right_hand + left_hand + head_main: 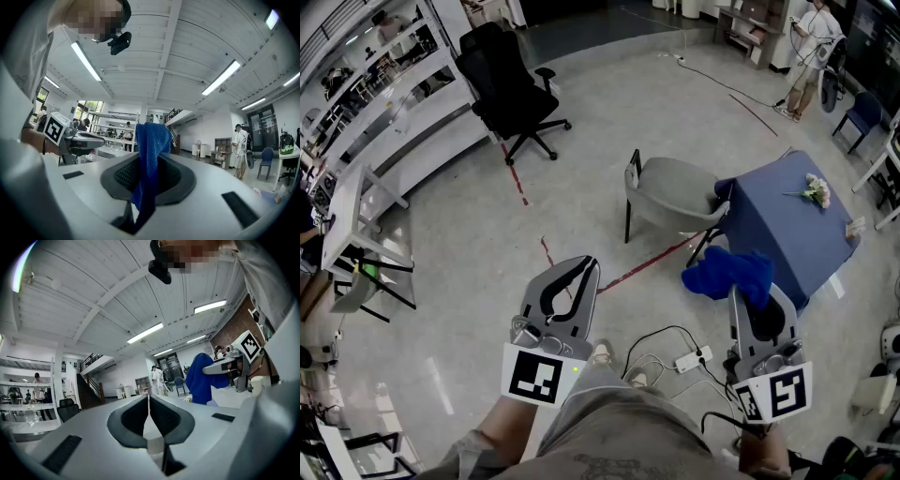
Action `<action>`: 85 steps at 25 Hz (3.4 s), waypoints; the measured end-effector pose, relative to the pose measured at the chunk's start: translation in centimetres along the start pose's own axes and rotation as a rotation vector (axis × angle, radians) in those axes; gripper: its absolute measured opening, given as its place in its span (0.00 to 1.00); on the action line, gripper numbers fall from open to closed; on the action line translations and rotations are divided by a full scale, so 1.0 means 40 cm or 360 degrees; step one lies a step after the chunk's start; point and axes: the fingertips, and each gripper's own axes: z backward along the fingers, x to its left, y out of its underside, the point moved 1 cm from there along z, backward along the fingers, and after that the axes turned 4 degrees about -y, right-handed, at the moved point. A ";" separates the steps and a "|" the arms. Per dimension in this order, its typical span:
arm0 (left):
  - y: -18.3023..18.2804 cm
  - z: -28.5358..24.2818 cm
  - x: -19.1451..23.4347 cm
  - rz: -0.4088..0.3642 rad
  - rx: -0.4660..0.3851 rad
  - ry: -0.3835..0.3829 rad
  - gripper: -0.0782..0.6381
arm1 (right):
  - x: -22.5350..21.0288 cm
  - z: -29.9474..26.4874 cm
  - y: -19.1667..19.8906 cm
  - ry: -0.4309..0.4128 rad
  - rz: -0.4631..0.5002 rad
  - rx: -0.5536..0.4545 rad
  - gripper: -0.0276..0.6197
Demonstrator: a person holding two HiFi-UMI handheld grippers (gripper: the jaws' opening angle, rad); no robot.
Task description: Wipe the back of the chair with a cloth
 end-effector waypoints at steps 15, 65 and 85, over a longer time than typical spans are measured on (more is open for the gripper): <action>-0.004 -0.020 -0.057 0.0020 0.0013 0.0035 0.15 | -0.043 0.032 0.022 -0.0012 -0.0079 0.0002 0.17; 0.463 -0.894 0.283 0.0404 0.0568 0.0269 0.46 | -0.526 -0.759 0.400 0.0081 -0.0243 0.0546 0.17; 0.882 -1.163 0.357 0.0611 0.1084 0.0231 0.46 | -0.617 -1.151 0.877 -0.0218 -0.0462 0.0970 0.17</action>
